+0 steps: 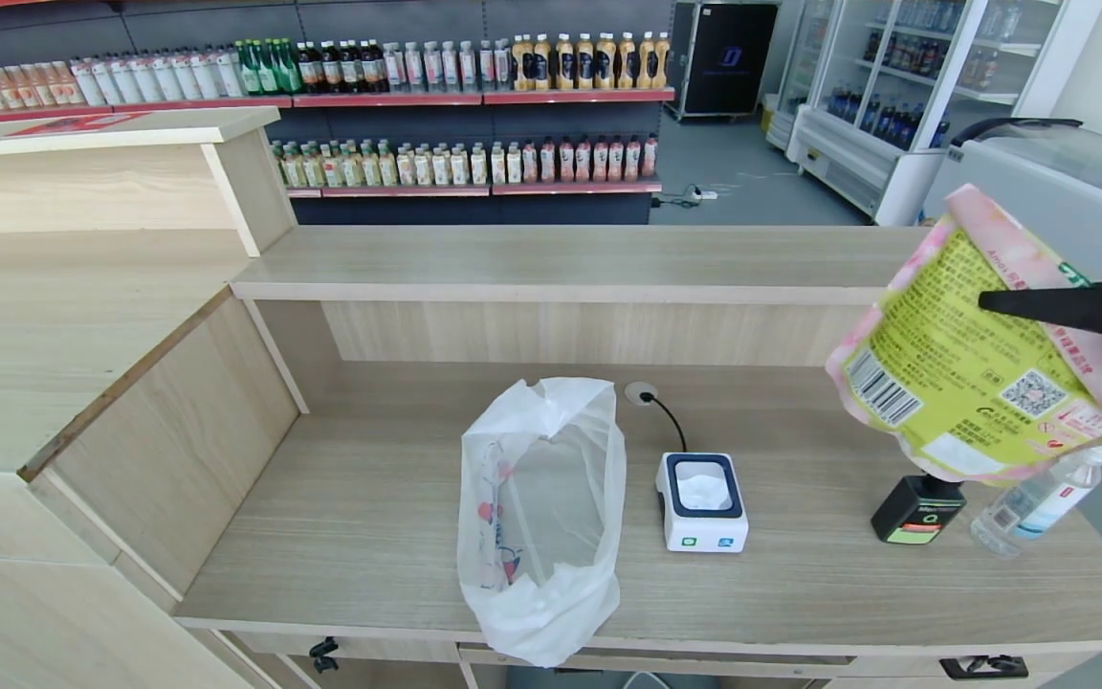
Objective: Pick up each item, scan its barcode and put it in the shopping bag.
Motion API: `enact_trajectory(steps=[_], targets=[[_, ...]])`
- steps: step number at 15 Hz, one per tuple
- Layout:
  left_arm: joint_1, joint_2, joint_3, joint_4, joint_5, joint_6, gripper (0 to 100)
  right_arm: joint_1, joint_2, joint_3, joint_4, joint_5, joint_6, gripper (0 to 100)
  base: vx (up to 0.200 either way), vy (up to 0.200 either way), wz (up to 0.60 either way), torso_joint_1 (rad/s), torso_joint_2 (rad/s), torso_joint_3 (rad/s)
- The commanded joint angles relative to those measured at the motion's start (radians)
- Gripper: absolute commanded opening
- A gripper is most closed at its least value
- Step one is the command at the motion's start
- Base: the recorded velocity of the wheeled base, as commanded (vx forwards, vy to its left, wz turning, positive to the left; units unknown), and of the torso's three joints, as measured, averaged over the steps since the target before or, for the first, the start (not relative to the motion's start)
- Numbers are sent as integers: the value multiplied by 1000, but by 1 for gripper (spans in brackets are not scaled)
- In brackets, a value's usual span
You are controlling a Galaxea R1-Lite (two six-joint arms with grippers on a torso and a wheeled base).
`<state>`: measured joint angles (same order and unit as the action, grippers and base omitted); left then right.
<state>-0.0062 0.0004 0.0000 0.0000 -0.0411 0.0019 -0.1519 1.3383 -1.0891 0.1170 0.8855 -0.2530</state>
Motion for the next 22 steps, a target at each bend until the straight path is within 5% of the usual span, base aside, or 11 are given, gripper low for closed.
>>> enact_trajectory(steps=[1, 6, 11, 19, 22], targets=[[0, 1, 0, 0, 1, 0, 100, -61, 93, 11, -4, -22, -29, 0, 0, 0, 0, 0, 0, 0], [0, 1, 0, 0, 0, 0, 100, -150, 107, -5, -4, -22, -108, 0, 0, 0, 0, 0, 0, 0], [0, 1, 0, 0, 0, 0, 100, -247, 91, 21, 7, -22, -416, 0, 0, 0, 0, 0, 0, 0], [0, 1, 0, 0, 0, 0, 100, -164, 110, 25, -7, -129, -531, 0, 0, 0, 450, 2, 2, 2], [0, 1, 0, 0, 1, 0, 100, -106, 173, 32, -128, -152, -638, 0, 0, 0, 600, 2, 6, 2]])
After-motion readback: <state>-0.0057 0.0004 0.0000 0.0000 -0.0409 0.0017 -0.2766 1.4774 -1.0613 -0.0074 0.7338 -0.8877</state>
